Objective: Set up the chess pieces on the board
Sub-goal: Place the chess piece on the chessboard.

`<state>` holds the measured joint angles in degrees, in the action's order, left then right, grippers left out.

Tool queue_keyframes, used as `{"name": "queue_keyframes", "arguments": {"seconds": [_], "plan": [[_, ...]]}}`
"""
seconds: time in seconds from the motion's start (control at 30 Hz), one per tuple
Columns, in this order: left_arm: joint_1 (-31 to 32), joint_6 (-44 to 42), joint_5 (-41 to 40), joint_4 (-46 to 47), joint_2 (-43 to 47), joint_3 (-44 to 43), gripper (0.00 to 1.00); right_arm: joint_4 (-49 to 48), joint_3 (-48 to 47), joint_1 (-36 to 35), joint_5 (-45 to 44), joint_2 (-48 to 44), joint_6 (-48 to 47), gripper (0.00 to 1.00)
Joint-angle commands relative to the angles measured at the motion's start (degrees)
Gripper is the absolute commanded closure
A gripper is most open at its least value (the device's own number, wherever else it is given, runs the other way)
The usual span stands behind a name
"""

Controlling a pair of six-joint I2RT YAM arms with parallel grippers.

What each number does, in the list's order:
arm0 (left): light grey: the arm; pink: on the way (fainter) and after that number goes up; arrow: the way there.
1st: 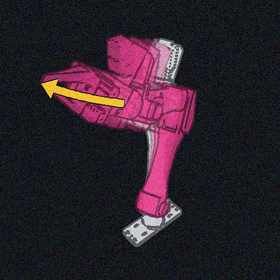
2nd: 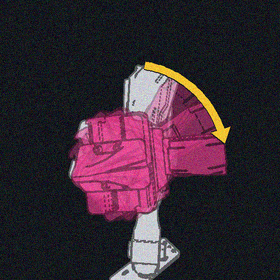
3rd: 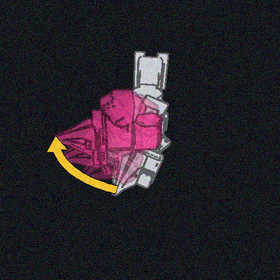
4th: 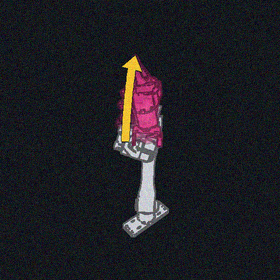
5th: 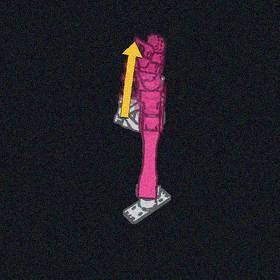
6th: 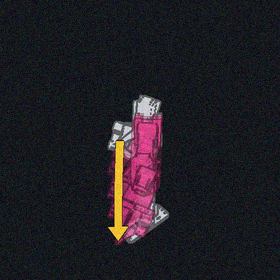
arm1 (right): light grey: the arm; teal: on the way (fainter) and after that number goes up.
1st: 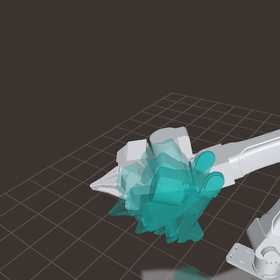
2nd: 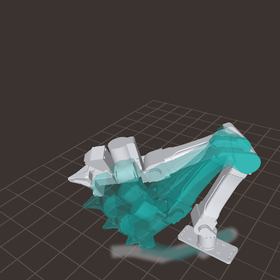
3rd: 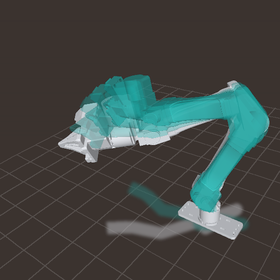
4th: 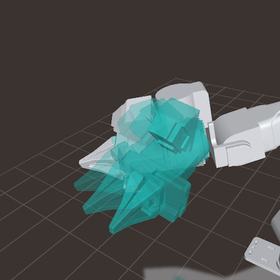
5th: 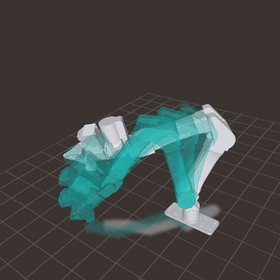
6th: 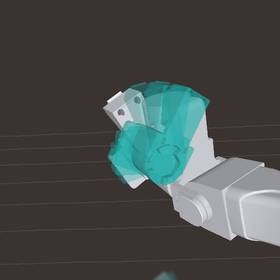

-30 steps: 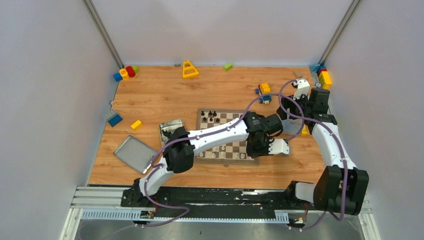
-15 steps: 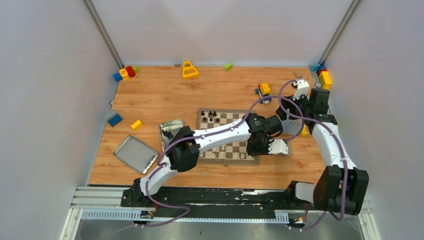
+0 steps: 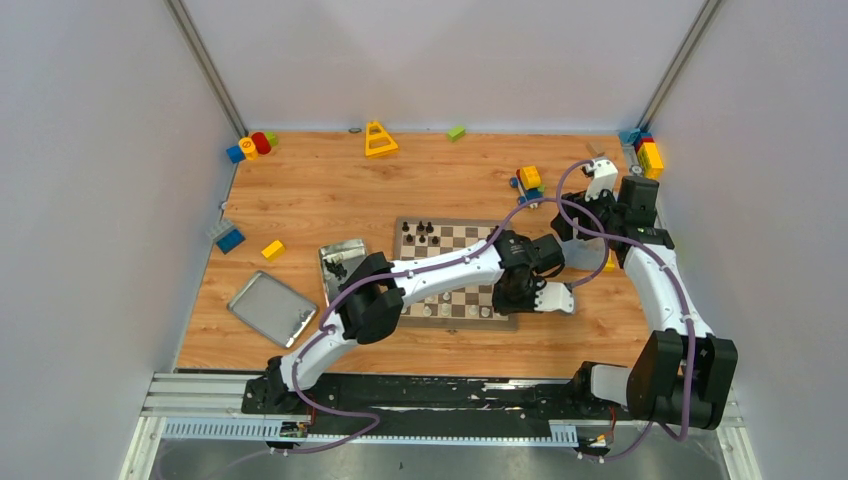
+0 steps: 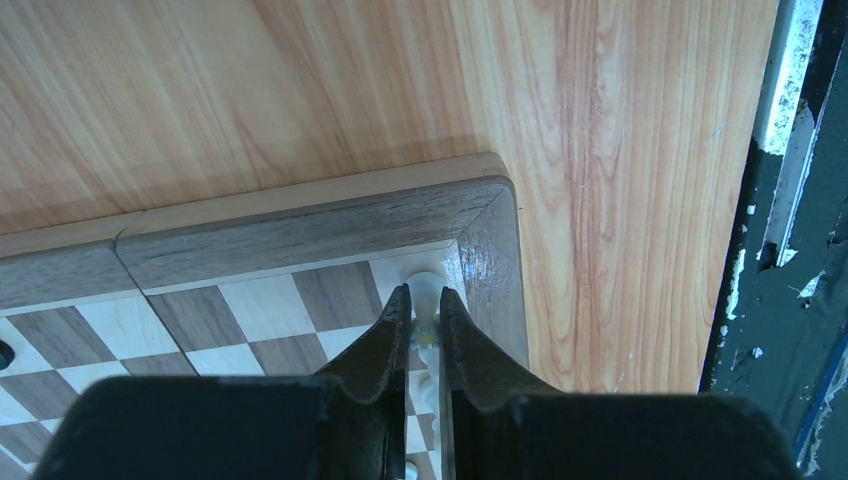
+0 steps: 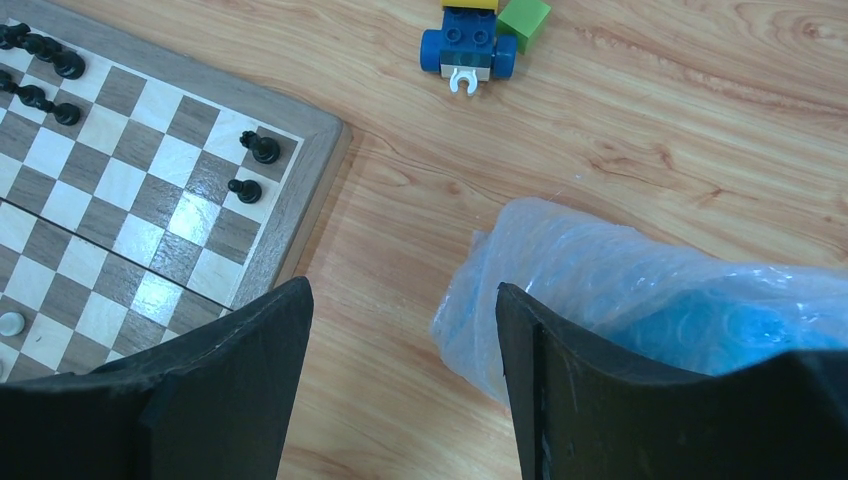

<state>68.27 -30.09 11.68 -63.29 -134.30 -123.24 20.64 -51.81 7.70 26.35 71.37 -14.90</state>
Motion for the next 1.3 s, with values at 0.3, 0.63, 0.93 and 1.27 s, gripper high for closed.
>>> {"name": "queue_keyframes", "arguments": {"seconds": [0.3, 0.63, 0.93, 1.27], "plan": [[0.2, -0.3, 0.2, 1.1, -0.5, 0.0, 0.79, -0.1, -2.1, 0.3, 1.2, 0.5, -0.8, 0.31], [0.2, 0.4, -0.4, 1.9, 0.4, 0.0, 0.66, 0.1, -2.1, 0.3, 1.3, 0.6, -1.1, 0.31], [0.2, 1.1, -1.2, 2.4, 3.4, 0.3, 0.53, 0.1, -2.1, 0.3, 1.5, 0.8, -1.1, 0.31], [-1.5, 0.2, -5.2, 6.8, 14.8, 7.4, 0.39, 0.2, -2.1, 0.3, 1.7, 1.0, -1.3, 0.31]]}}
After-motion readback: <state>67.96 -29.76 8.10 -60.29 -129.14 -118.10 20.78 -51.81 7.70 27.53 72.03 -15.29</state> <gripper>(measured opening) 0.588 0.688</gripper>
